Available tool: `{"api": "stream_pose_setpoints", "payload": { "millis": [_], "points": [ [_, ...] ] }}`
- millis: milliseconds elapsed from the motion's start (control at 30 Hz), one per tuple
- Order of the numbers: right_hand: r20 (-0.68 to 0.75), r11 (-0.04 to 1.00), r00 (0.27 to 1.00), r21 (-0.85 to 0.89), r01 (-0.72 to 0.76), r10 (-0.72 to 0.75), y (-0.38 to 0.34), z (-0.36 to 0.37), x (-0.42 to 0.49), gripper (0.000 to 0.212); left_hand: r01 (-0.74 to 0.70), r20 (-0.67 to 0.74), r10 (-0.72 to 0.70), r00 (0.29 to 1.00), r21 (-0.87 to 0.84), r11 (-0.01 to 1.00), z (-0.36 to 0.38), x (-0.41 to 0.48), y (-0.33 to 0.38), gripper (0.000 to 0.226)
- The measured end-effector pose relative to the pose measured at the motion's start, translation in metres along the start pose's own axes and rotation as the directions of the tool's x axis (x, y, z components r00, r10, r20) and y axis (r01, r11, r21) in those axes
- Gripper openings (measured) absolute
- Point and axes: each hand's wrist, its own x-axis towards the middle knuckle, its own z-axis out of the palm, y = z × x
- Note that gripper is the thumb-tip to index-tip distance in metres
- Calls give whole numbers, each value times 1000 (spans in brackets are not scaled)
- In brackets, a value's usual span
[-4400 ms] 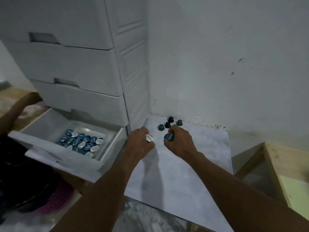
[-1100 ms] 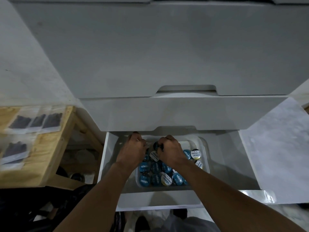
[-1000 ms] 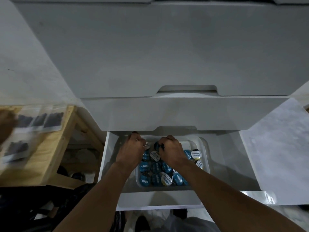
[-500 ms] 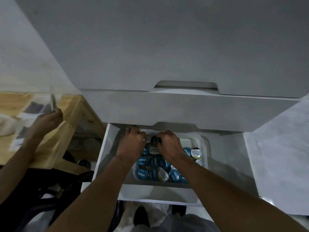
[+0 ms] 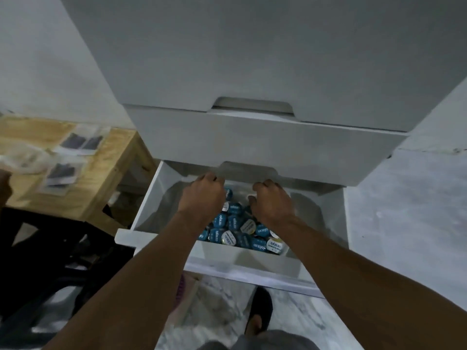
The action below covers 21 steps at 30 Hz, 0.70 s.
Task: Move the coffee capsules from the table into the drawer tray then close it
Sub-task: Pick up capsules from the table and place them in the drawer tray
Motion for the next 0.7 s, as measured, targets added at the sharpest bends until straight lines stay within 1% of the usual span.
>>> {"api": "stream_pose_setpoints", "payload": {
  "millis": [100, 267, 367, 500, 600, 700],
  "points": [
    [-44, 999, 999, -33, -7, 6, 10, -21, -24, 39, -81, -57, 86, 995, 74, 994, -12, -10, 19, 25],
    [-167, 991, 982, -91, -100, 84, 29, -49, -84, 39, -205, -144, 217, 965, 92, 974, -20, -32, 59, 28],
    [-234, 985, 961, -54, -162, 145, 49, -62, -120, 35, -254, -170, 260, 951, 58, 965, -23, -47, 92, 29],
    [-292, 975, 935, -33, -222, 203, 86, -86, -163, 36, -386, -221, 373, 901, -19, 922, -29, -64, 146, 20],
    [-331, 970, 915, -4, -244, 229, 119, -99, -186, 38, -444, -218, 426, 878, -42, 895, -28, -67, 185, 26],
    [-347, 964, 902, 27, -265, 257, 154, -109, -202, 39, -466, -216, 447, 868, -47, 883, -24, -61, 225, 29]
  ]
}}
